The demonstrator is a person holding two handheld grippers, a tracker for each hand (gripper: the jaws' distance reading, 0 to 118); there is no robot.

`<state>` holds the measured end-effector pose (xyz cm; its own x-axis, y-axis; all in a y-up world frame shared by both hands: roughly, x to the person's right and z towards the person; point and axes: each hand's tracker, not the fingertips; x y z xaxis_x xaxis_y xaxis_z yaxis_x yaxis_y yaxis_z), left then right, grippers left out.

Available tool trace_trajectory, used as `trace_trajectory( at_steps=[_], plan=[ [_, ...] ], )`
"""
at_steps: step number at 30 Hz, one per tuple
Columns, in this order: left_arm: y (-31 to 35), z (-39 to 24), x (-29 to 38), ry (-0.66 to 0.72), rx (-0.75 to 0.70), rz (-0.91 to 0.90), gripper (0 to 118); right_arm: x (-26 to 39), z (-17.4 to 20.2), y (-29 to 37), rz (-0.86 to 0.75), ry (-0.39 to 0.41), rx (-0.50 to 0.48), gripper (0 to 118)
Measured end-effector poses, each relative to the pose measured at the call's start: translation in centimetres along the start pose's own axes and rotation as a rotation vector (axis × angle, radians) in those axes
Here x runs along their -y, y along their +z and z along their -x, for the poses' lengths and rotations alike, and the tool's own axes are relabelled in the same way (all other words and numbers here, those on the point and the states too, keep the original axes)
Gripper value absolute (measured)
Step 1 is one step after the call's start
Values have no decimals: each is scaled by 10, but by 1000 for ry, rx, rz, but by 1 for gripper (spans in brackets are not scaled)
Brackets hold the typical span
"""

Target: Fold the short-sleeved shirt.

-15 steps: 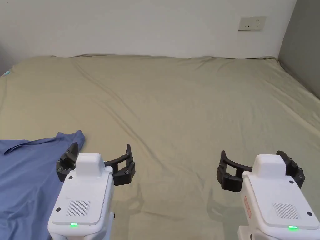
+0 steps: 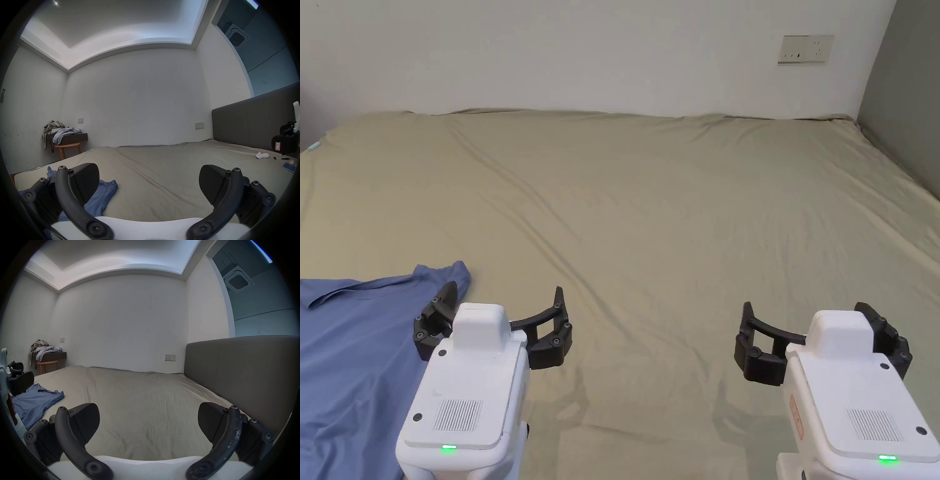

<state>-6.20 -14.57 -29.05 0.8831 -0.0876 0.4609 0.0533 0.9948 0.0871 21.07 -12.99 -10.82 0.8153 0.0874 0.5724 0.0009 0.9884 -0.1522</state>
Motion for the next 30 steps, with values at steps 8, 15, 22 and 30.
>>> trace_trajectory(
  at_steps=[8, 15, 22, 30],
  plan=[
    [-7, 25, -16, 580, 57, 96, 118, -14, 31, 8, -121, 482, 186, 118],
    [-17, 71, 18, 1658, 175, 176, 118, 0, 58, 17, -425, 1063, 398, 118],
    [-7, 35, -38, 688, 42, 106, 118, -29, 33, 15, -166, 484, 222, 118],
    [2, -18, -25, -128, -26, -30, 118, -24, -3, 9, -10, -78, -25, 118]
  ],
)
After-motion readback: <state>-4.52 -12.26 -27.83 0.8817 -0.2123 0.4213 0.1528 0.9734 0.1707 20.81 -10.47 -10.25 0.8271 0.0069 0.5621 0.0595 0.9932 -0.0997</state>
